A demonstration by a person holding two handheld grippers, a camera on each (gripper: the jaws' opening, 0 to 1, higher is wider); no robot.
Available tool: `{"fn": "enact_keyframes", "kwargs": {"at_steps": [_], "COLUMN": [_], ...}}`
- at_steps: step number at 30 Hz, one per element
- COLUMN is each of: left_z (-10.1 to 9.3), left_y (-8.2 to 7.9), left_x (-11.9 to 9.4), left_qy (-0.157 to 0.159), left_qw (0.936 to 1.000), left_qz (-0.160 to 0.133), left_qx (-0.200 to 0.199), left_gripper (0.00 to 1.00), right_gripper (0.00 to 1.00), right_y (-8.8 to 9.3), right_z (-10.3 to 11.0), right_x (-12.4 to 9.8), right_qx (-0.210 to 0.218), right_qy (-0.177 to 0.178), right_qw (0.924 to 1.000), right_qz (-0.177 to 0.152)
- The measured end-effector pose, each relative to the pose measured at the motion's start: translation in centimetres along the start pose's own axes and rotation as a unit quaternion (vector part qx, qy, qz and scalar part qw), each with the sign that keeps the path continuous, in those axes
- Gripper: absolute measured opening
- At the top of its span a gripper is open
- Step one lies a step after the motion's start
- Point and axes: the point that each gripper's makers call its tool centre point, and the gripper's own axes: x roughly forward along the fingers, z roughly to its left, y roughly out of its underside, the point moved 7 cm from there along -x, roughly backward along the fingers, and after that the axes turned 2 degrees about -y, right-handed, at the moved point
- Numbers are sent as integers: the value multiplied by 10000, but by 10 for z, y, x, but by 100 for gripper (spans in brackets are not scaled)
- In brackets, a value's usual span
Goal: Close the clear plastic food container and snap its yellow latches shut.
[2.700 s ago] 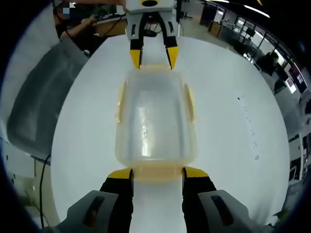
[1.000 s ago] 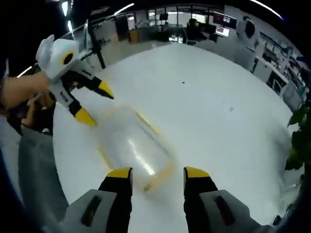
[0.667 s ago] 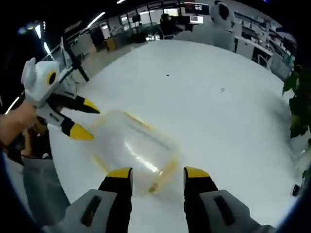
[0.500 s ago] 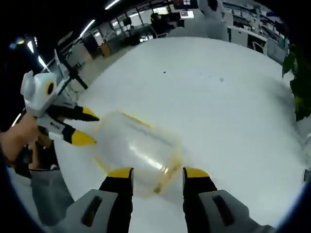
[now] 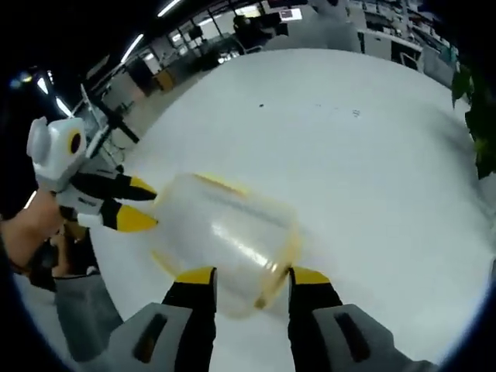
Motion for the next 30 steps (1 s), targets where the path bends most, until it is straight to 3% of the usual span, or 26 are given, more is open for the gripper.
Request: {"fn": "enact_keyframes", "kwargs": {"at_steps": [2, 3, 4, 5, 7, 17, 18, 23, 27, 30], "left_z": [1, 2, 3, 0, 1, 8, 9, 8, 7, 7], "left_y": [0, 0, 2, 6, 6, 1, 0, -2, -3, -8], "left_x": [0, 1, 1, -1, 0, 1, 1, -2, -4, -6], "left_qy": [22, 12, 26, 113, 42, 161, 166, 108, 138, 93], "left_qw": [9999, 9999, 9998, 9988, 9998, 9998, 9998, 9974, 9965, 9941], "left_qz": [6, -7, 41, 115, -22, -34, -73, -83, -47, -56], "left_qx": [-108, -137, -172, -461, -189, -56, 96, 709, 825, 1075], "left_gripper": [22, 21, 21, 21, 21, 25, 26, 27, 33, 33], "right_gripper": [32, 31, 30, 30, 31, 34, 34, 35, 37, 37], "right_y": [0, 5, 9, 6, 3, 3, 3, -1, -5, -10], "right_z": [-2, -2, 2, -2, 0, 0, 2, 3, 5, 3], "right_x": [0, 1, 2, 8, 8, 5, 4, 1, -5, -10], "right_qx": [1, 111, 439, 40, 55, 294, 287, -361, -464, -917], "right_qy": [-75, -229, -255, -166, -78, -86, -84, -54, -39, 84], "right_qw": [10000, 9995, 9984, 9997, 9996, 9994, 9994, 9992, 9988, 9956], "right_qz": [4, 210, 265, 180, 263, 165, 170, 177, 156, 186]}}
